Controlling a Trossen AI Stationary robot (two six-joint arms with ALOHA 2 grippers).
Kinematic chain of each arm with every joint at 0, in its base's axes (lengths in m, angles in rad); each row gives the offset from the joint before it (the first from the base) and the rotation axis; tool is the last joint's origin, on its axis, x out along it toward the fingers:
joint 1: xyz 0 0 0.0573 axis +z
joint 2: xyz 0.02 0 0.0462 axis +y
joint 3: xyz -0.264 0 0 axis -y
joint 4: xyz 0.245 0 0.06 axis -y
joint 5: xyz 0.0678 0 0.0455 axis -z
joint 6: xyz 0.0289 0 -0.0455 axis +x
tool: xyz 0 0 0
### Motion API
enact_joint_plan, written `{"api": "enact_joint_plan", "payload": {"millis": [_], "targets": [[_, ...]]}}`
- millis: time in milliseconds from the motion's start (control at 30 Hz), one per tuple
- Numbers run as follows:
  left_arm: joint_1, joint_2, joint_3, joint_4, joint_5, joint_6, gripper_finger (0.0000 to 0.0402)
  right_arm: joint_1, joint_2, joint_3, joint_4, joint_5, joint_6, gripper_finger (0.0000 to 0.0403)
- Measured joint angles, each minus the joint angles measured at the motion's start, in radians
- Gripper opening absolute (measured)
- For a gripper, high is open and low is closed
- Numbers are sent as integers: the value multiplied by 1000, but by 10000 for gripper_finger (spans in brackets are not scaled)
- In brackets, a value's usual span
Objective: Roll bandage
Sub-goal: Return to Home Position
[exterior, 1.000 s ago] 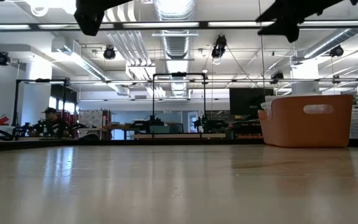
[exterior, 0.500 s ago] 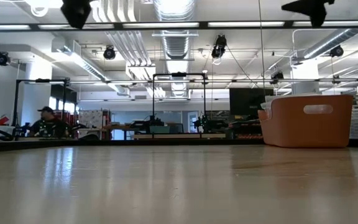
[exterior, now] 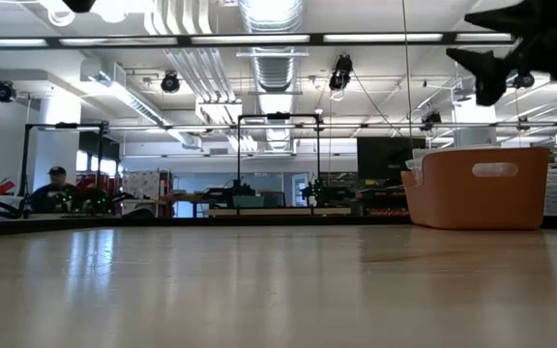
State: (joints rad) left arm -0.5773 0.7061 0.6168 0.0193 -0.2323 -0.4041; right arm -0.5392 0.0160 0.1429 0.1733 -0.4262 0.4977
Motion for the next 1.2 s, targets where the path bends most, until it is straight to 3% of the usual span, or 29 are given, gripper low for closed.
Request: {"api": "enact_joint_plan", "payload": {"millis": [67, 200, 367, 533, 600, 700, 767, 867, 967, 1100, 1200], "targets": [[-18, -8, -9, 11, -27, 21, 215, 32, -15, -128, 165, -44, 66, 245], [-35, -18, -54, 77, -60, 30, 215, 159, 12, -121, 140, -53, 43, 249], [-38, -42, -151, 206, -64, 71, 215, 372, 27, -125, 264, -41, -93, 253], [-38, -87, -289, 421, -64, 161, 215, 510, 29, -128, 230, 54, -245, 258], [-38, -125, -347, 482, -64, 180, 215, 522, 28, -128, 226, -23, -279, 259], [-37, -197, -441, 543, -64, 177, 215, 520, 4, -123, 227, -273, -300, 262], [-38, -249, -510, 579, -64, 175, 215, 520, -17, -118, 234, -339, -317, 264], [-38, -308, -605, 666, -67, 185, 215, 515, -13, -116, 208, -224, -336, 262], [-38, -346, -597, 583, -72, 191, 215, 513, -2, -122, 69, 58, -374, 257], [-38, -355, -602, 589, -72, 244, 215, 513, 4, -129, -84, 427, -376, 249], [-38, -371, -606, 565, -71, 277, 215, 513, 16, -129, -125, 497, -401, 243]]}}
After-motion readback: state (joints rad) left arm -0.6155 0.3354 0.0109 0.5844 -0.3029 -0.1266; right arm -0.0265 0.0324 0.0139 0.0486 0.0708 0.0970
